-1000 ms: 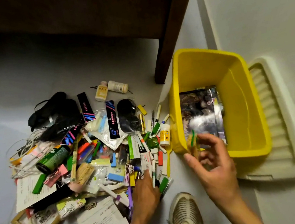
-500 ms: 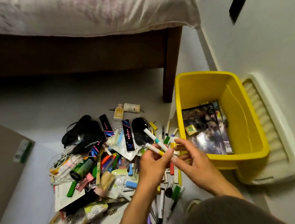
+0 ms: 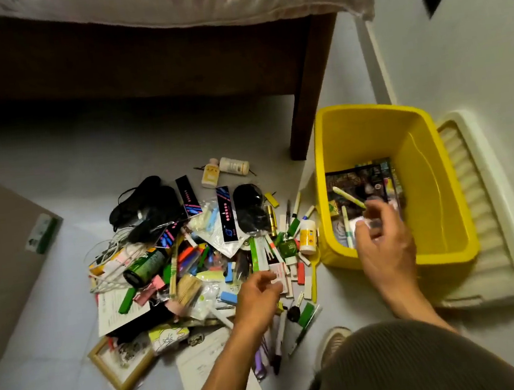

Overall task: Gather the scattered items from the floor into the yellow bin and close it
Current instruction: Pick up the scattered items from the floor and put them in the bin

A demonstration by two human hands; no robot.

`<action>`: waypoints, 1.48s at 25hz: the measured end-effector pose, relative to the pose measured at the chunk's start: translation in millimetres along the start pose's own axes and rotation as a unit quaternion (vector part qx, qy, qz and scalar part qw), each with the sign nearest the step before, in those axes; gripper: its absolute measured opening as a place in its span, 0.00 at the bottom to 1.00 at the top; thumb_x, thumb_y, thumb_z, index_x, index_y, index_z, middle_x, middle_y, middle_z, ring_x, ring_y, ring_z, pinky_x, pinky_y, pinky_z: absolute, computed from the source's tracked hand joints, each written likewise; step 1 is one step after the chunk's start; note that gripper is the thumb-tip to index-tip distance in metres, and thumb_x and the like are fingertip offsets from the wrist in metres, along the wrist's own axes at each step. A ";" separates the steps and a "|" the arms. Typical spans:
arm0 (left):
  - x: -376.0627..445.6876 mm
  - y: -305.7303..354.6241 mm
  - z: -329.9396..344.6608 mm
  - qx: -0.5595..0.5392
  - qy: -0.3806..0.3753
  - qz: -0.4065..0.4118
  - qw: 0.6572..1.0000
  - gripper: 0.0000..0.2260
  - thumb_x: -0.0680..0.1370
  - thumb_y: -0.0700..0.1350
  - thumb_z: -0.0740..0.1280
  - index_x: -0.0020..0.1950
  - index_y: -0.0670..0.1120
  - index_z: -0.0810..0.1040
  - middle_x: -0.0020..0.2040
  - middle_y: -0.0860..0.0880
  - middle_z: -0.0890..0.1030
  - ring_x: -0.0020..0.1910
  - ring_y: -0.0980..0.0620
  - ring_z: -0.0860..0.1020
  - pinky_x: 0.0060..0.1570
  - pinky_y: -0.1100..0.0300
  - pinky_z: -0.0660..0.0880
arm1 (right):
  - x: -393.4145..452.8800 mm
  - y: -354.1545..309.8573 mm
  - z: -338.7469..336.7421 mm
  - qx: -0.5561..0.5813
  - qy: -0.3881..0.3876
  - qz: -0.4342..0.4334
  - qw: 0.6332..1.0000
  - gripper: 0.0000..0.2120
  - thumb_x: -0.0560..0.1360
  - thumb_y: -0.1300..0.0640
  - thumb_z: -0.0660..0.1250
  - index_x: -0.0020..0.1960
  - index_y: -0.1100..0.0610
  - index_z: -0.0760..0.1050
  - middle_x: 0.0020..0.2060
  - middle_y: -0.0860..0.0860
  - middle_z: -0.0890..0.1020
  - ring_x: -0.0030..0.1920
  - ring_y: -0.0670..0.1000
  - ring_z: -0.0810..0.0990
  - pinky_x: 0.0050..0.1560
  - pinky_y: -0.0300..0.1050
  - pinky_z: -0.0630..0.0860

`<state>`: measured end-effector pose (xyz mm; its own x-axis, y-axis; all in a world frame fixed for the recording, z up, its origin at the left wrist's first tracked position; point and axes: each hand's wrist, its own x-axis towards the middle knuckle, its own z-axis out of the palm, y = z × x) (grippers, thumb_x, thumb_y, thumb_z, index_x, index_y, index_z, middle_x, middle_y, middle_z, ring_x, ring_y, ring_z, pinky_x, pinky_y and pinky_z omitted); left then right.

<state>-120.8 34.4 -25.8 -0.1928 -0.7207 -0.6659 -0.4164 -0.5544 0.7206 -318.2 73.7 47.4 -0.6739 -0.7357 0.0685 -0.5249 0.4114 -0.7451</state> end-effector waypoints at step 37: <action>-4.6 -107.5 -7.8 0.227 0.055 0.019 0.972 0.18 0.78 0.45 0.59 0.68 0.52 0.69 0.45 0.49 0.79 0.39 0.51 0.78 0.38 0.55 0.78 | -82.2 103.9 79.2 -0.200 -0.451 -0.089 0.865 0.07 0.82 0.52 0.55 0.54 0.40 0.58 0.44 0.45 0.72 0.42 0.46 0.70 0.39 0.40 0.64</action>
<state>-68.2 94.1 -98.7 -0.1299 -0.7909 -0.5980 -0.7651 -0.3036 0.5678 -276.2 134.2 -88.2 0.0212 -0.8531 -0.5213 -0.8386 0.2687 -0.4738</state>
